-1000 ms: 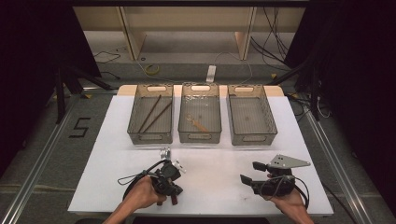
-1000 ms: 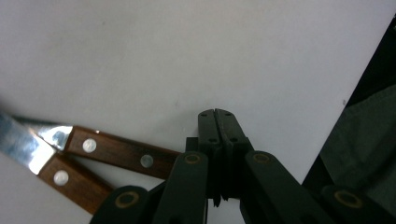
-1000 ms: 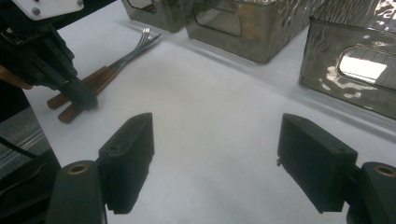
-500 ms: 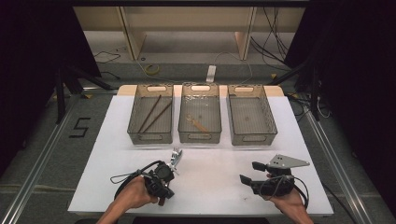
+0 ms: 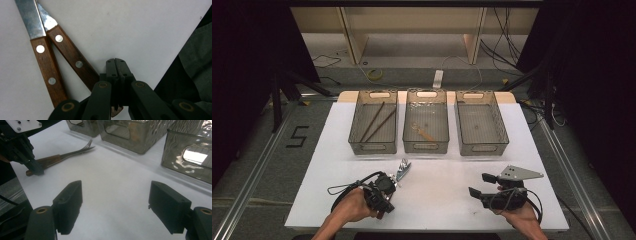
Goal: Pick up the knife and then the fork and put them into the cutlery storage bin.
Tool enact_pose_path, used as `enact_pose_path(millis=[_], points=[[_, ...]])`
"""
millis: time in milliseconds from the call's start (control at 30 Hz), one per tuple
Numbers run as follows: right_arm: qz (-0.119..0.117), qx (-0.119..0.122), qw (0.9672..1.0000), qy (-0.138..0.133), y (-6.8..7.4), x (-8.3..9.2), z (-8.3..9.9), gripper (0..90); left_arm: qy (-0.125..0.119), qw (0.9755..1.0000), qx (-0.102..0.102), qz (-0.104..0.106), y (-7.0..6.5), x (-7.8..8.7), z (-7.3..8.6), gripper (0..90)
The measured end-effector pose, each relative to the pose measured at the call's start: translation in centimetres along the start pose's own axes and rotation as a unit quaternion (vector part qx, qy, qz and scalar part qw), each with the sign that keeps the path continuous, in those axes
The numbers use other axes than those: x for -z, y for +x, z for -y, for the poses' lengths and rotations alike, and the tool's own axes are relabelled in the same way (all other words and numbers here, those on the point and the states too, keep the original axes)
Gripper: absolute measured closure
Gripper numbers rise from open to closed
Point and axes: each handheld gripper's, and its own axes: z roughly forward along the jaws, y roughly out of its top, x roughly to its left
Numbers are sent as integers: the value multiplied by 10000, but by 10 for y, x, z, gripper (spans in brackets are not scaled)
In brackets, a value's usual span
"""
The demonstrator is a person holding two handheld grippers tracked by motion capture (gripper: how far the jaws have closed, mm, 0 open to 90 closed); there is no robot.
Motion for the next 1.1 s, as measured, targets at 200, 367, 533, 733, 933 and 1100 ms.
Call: enact_pose_path(millis=[200, 367, 533, 733, 933, 1100], points=[[-11, -5, 10000, -9, 0, 1, 0, 279, 115, 9997, 184, -128, 13, 5, 8, 888], [-7, -2, 10000, -13, 0, 0, 0, 280, 103, 9996, 217, -131, 16, 6, 9, 888], [-6, 1, 10000, -20, 0, 1, -1, 279, 139, 9994, 215, -239, 18, 7, 9, 888], [-6, 2, 10000, -14, 0, 1, -1, 279, 94, 9992, 290, -266, 22, 9, 12, 888], [-16, 14, 10000, -23, 0, 1, -1, 279, 17, 9987, 339, -388, 27, 13, 14, 888], [-12, 2, 10000, -7, 0, 0, -1, 279, -34, 9979, 426, -479, 30, 15, 15, 888]])
